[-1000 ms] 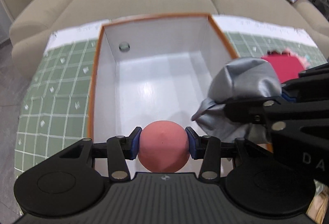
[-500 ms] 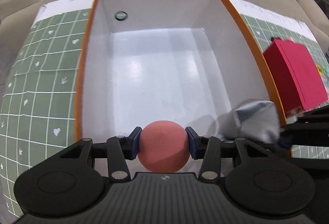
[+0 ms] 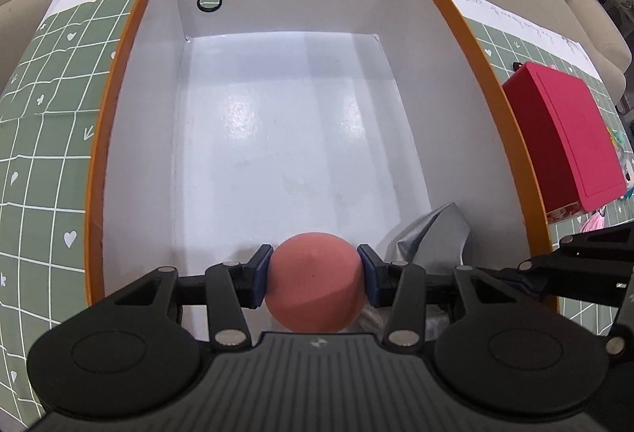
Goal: Organize soft objects
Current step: 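Lower into the box and open the left tool while the right tool releases the grey bag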
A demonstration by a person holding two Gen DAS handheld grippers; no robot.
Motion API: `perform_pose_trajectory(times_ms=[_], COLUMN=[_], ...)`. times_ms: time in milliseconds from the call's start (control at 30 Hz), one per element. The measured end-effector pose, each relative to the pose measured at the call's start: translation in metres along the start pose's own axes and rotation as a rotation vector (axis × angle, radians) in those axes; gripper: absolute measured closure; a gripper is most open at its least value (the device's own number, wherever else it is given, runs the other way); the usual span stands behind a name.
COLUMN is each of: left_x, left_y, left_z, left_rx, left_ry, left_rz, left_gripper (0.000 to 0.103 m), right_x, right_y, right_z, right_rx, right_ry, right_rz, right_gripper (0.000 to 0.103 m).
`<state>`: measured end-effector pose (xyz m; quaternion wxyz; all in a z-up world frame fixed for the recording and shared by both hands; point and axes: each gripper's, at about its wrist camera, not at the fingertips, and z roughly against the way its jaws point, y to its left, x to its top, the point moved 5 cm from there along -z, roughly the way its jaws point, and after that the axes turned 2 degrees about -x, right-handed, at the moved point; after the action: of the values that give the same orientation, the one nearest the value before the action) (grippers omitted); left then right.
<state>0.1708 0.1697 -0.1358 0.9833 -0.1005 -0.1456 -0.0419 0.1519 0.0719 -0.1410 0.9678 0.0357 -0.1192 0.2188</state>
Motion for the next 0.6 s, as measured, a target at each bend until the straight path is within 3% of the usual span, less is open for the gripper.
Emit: perform_pose_trajectory(times_ms=[67,133,200,267,600], left_x=[-0.001,-0.001,-0.001,0.003,0.004], left_y=[0.001,0.000,0.000,0.002,0.012], left_z=[-0.001,0.000,-0.001,-0.006,-0.007], left_rx=[-0.004,-0.006,-0.012,-0.027,-0.080], left_ry=[0.003,0.005,0.007,0.006,-0.019], left_rz=[0.001,-0.002,-0.003,-0.005,0.000], left_gripper=[0.051,0.051,0.050,0.049,0.049], right_x=[0.000,0.000,0.001,0.003,0.000], right_y=[0.000,-0.001,-0.001,0.001,0.002], right_z=[0.000,0.001,0.003,0.008,0.019], right_rx=[0.006,0.023,0.055,0.072,0.133], right_ry=[0.000,-0.001,-0.008,-0.031,-0.081], right_rz=[-0.003,-0.006,-0.016,-0.017,-0.025], right_gripper=[0.095,0.086,0.058,0.042,0.031])
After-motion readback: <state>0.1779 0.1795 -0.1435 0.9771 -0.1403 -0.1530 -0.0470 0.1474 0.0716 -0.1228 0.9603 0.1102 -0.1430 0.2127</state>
